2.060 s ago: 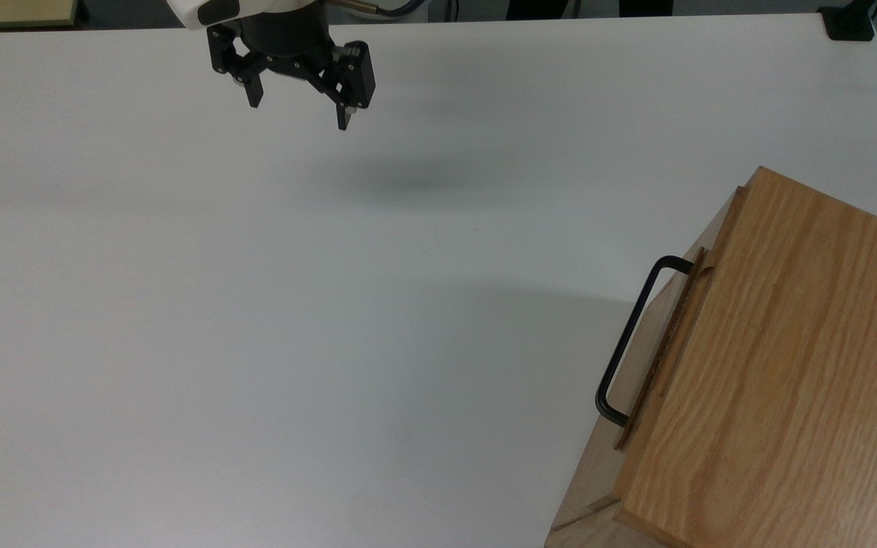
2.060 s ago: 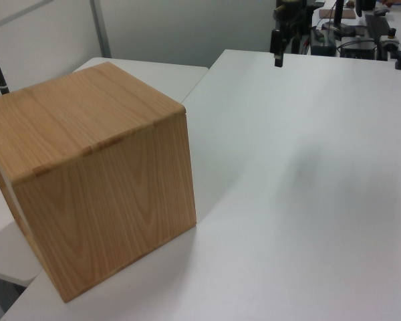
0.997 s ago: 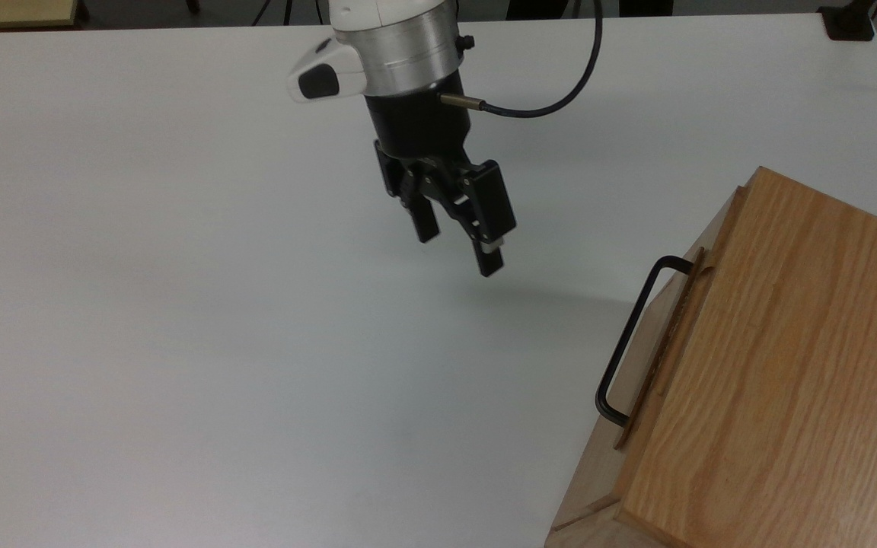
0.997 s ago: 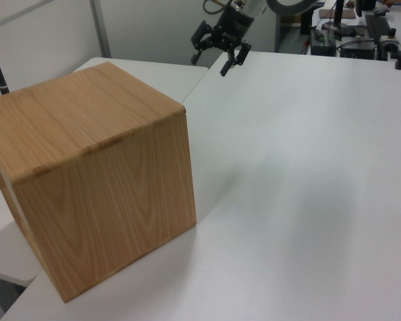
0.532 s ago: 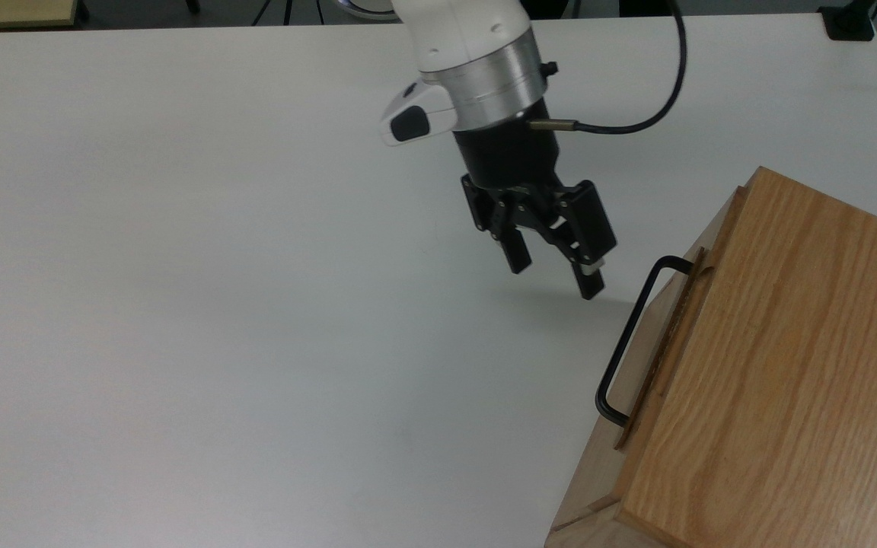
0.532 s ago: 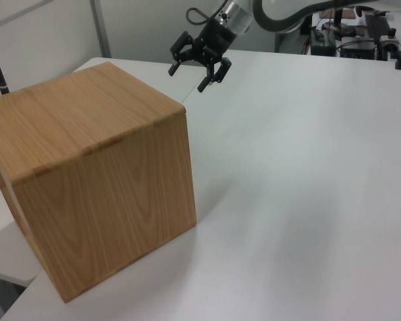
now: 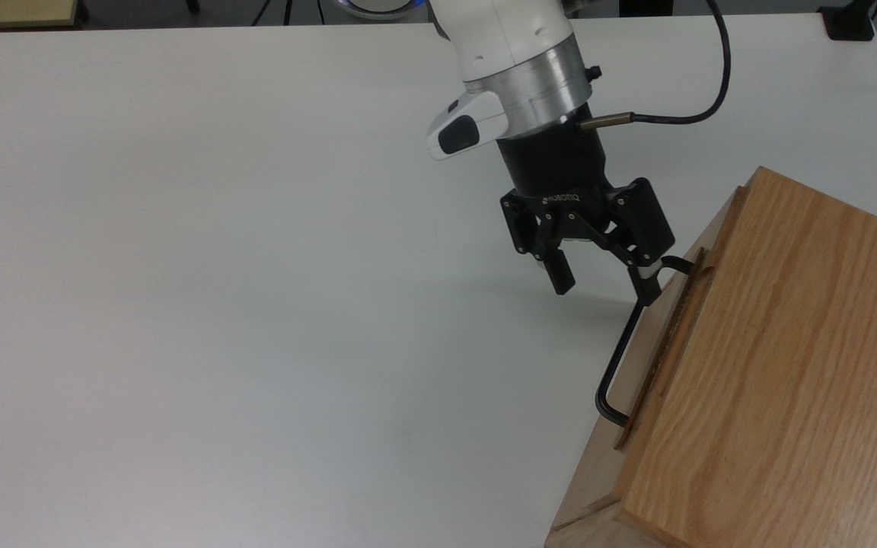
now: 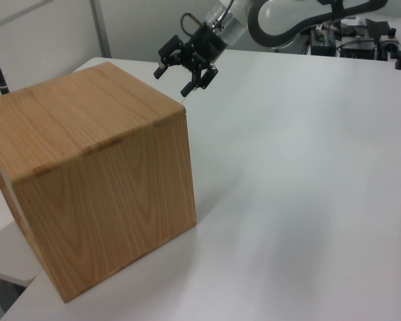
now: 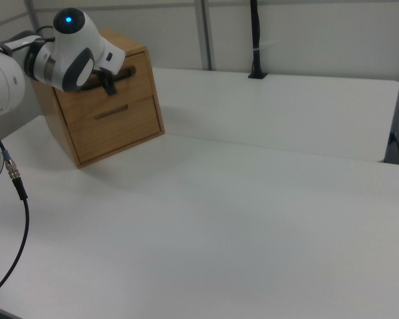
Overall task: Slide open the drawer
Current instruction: 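Lower the gripper onto the black handle and close it around the bar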
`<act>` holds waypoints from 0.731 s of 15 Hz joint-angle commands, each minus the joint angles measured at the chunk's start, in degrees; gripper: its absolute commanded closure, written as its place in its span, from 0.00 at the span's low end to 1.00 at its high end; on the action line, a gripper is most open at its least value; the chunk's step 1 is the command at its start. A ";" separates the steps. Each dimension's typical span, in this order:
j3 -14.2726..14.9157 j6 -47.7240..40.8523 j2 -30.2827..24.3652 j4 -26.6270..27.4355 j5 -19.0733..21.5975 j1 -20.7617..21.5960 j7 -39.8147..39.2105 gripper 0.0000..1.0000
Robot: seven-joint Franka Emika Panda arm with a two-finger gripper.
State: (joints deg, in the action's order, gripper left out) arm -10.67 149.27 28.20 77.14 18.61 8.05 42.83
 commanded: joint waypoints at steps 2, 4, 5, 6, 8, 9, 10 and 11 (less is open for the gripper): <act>-1.46 2.34 2.38 -1.55 1.08 0.30 -0.90 0.06; -1.46 2.87 2.47 -1.38 1.08 0.30 -0.81 0.18; -1.46 2.96 2.38 -1.46 1.08 0.30 -0.81 0.29; -1.46 3.22 2.38 -1.46 1.08 0.30 -0.81 0.36; -1.46 3.13 2.38 -1.29 0.99 0.13 -0.90 0.47; -1.38 3.22 2.38 -1.29 0.91 0.13 -1.08 0.53; -1.37 3.22 2.38 -1.11 0.82 0.13 -1.25 0.63; -1.37 3.22 2.38 -1.11 0.64 0.13 -1.25 0.71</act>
State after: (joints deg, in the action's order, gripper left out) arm -12.01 151.55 29.85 76.99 18.61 7.95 42.83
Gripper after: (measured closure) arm 0.529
